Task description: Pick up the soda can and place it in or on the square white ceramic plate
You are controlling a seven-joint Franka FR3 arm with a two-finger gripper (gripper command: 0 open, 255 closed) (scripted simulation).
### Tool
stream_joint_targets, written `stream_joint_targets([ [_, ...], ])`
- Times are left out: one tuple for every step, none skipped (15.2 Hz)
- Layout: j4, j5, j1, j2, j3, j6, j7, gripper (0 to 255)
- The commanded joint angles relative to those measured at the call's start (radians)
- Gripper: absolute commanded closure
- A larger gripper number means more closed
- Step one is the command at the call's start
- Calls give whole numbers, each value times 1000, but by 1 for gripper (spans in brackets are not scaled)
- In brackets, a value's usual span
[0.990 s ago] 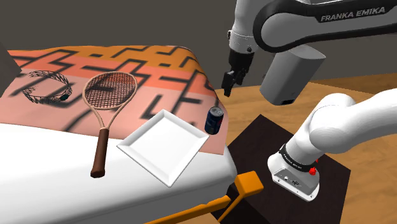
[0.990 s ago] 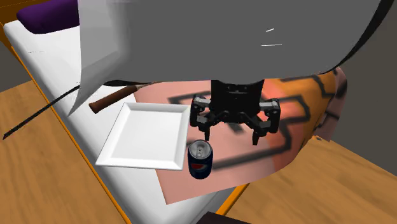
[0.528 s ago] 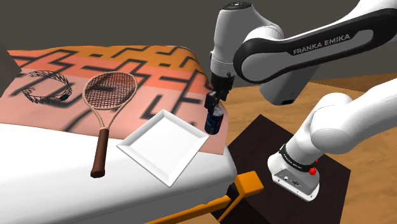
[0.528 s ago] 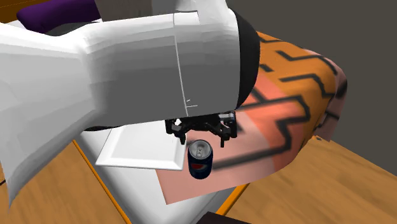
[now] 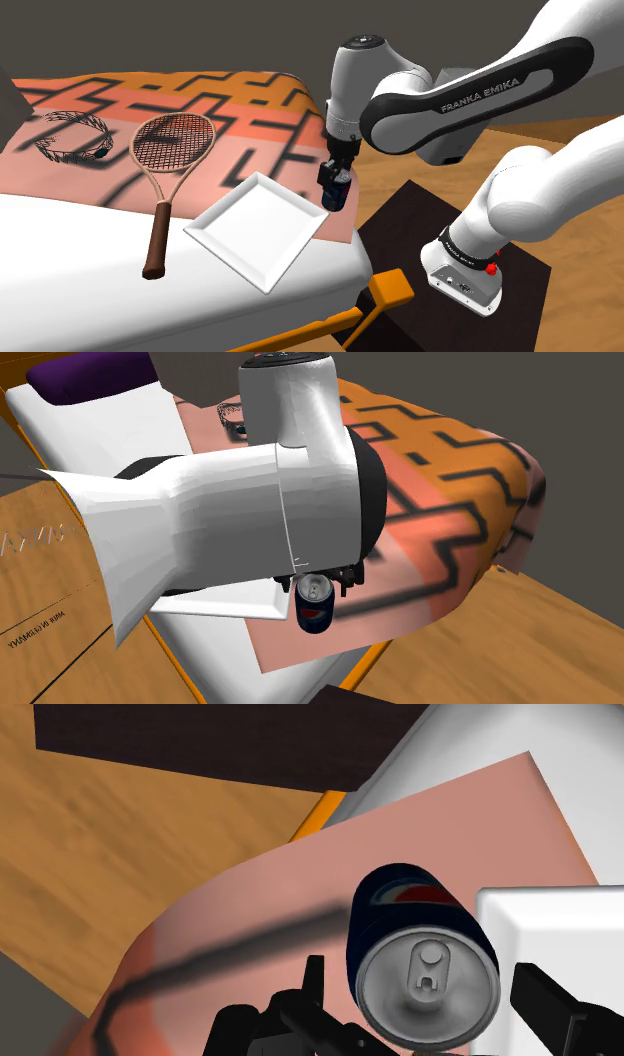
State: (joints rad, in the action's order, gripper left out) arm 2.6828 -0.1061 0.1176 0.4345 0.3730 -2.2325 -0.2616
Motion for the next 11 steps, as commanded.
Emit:
stream_joint_targets([
  [4,1,-1,-6,1,-11,-1,0],
  [4,1,-1,-6,1,-11,-1,0],
  [4,1,-1,-6,1,-11,-1,0],
  [4,1,-1,-6,1,-11,-1,0],
  [4,1,-1,-6,1,-11,-1,0],
  [4,1,-1,-6,1,-11,-1,0],
  [4,1,-1,-6,1,-11,-1,0],
  [4,1,-1,-6,1,-11,-1,255],
  [4,1,-1,-6,1,-11,-1,255],
  [4,1,-1,-6,1,-11,0,255],
  [4,1,-1,-6,1,-11,0,255],
])
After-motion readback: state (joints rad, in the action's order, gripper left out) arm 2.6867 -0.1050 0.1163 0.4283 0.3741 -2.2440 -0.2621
